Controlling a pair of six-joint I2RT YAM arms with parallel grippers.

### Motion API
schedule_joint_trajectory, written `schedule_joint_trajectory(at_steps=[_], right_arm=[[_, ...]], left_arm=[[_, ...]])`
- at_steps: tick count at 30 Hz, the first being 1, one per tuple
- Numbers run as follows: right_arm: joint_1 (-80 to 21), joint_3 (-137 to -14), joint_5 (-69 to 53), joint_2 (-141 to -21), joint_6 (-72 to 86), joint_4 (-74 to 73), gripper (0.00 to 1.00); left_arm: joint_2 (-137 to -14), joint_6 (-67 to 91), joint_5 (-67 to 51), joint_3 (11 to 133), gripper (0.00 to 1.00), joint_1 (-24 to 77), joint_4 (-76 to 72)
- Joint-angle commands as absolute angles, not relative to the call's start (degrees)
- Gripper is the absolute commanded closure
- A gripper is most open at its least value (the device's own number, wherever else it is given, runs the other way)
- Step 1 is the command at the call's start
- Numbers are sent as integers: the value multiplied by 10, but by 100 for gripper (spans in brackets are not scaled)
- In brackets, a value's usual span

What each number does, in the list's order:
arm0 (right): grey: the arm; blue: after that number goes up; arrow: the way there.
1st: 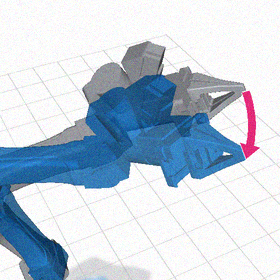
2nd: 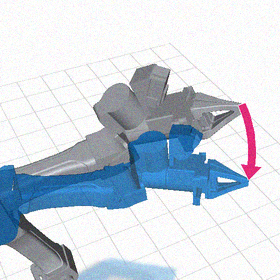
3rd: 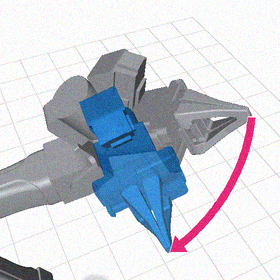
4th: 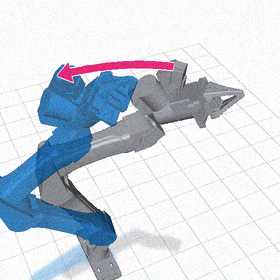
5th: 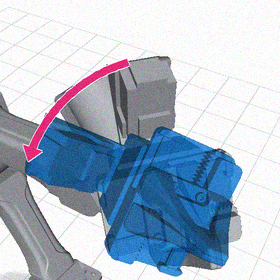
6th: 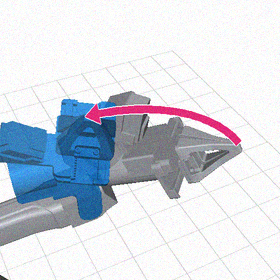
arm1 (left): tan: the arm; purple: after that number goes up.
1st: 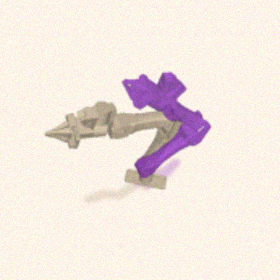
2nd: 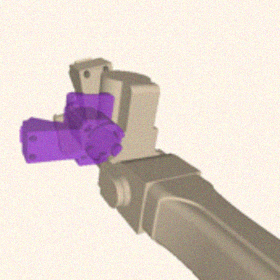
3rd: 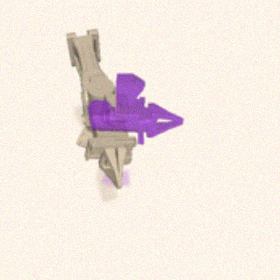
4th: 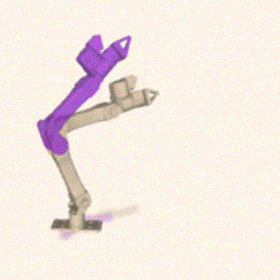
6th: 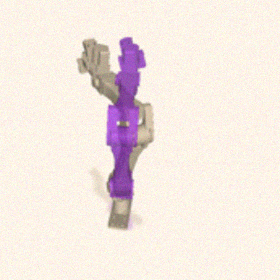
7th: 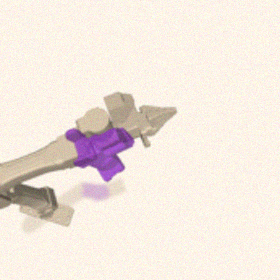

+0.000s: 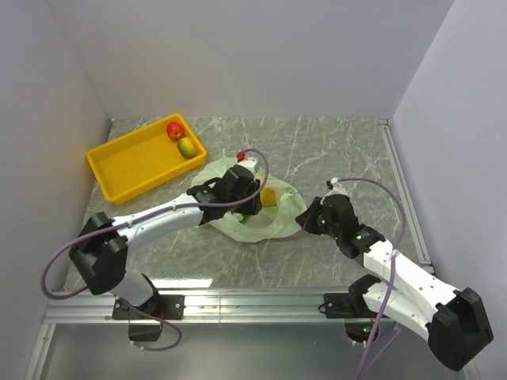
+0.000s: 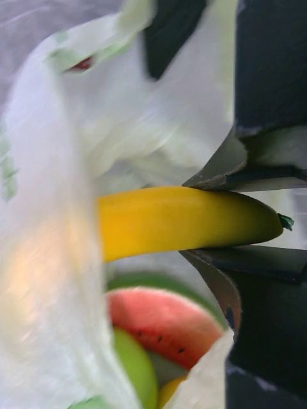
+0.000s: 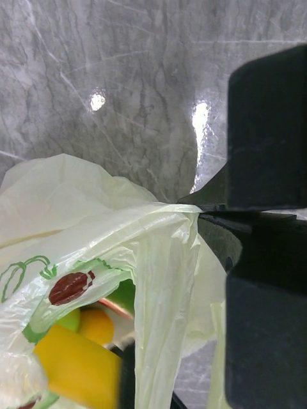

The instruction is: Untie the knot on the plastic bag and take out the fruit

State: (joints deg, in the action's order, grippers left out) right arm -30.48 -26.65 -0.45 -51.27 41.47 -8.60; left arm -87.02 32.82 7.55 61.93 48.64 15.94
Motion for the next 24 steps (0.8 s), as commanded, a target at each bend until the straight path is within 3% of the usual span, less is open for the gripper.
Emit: schedule_joint_trajectory(at_steps=[1,6,10,13,18,21,24], right_arm=[[-303,-298,15,-523,396,-74,100],[-302,-305,19,-529,391,-76,100],[-302,-302,20,-531,391,-77,100],[-302,-299,20,-529,392,-76,100],[-302,-294,23,-516,393,-81,100],[-302,-291,22,-505,394,-83,100],[-302,-290,20,-498,393,-87,100]], left_arm=[[-816,282,-56,614,97,488,228],[-745,229,-198,607,99,488,249],[-712,192,-234,635,99,482,293],[-692,198,-235,653,99,451,308],[-635,224,-342,641,99,327,255],[-624,238,-338,656,99,273,227],[-640,249,-214,683,99,233,235]])
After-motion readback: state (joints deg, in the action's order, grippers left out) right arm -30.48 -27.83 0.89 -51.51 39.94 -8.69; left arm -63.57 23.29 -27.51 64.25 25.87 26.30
